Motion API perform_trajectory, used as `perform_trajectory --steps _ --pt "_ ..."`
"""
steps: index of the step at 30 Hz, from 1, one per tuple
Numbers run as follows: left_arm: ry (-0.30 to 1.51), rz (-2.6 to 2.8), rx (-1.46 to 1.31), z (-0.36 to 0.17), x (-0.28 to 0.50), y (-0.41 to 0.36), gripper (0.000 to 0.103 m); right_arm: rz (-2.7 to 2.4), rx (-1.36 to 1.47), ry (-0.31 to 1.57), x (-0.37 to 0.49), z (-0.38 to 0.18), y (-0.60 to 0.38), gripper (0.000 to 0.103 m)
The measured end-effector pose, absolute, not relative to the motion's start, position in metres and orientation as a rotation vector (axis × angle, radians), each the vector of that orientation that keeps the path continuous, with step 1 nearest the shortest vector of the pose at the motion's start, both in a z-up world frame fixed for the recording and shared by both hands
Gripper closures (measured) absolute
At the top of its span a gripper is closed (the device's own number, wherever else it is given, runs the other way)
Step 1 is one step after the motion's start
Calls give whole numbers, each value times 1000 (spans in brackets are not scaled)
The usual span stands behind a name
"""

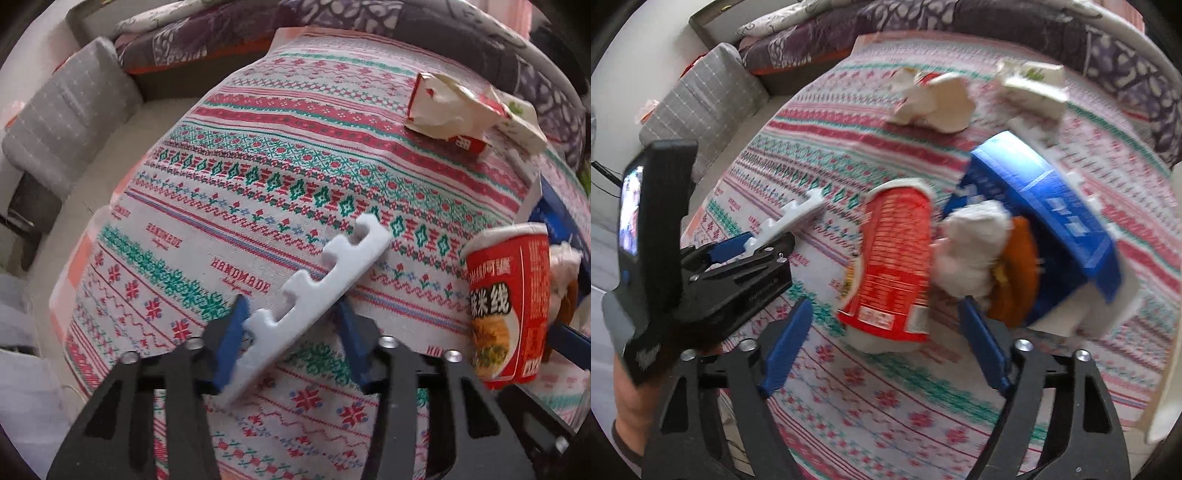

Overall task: Collect trash
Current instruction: 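Grasp the white foam strip with the left gripper while the right grasps the red noodle cup, then lift the foam strip and red cup and carry both toward the white bin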

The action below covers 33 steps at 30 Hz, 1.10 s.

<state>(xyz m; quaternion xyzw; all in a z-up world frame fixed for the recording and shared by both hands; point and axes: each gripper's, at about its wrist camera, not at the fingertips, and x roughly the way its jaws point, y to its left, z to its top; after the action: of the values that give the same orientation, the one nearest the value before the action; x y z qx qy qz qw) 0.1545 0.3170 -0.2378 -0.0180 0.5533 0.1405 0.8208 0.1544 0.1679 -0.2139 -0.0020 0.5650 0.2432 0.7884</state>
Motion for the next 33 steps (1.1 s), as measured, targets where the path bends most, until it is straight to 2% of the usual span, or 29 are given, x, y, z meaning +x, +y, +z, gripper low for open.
perform_trajectory --steps 2,5,8,10,17,26,33 --pt "1183 305 -48 -236 148 321 69 525 -1 1233 155 -221 176 34" --pt "1183 339 -91 -234 136 338 72 511 -5 1246 157 -230 180 37" --pt "1183 393 -151 -231 124 358 73 491 -18 1227 160 -235 185 54" --pt "1179 411 -186 -230 118 367 73 504 -12 1213 161 -235 188 58" --pt "1054 447 -288 -192 100 378 73 553 14 1092 154 -206 189 59" --pt "842 448 -318 -129 88 360 73 537 -3 756 133 -133 171 58" --pt "705 474 -286 -97 82 342 73 413 -44 572 116 -103 144 58"
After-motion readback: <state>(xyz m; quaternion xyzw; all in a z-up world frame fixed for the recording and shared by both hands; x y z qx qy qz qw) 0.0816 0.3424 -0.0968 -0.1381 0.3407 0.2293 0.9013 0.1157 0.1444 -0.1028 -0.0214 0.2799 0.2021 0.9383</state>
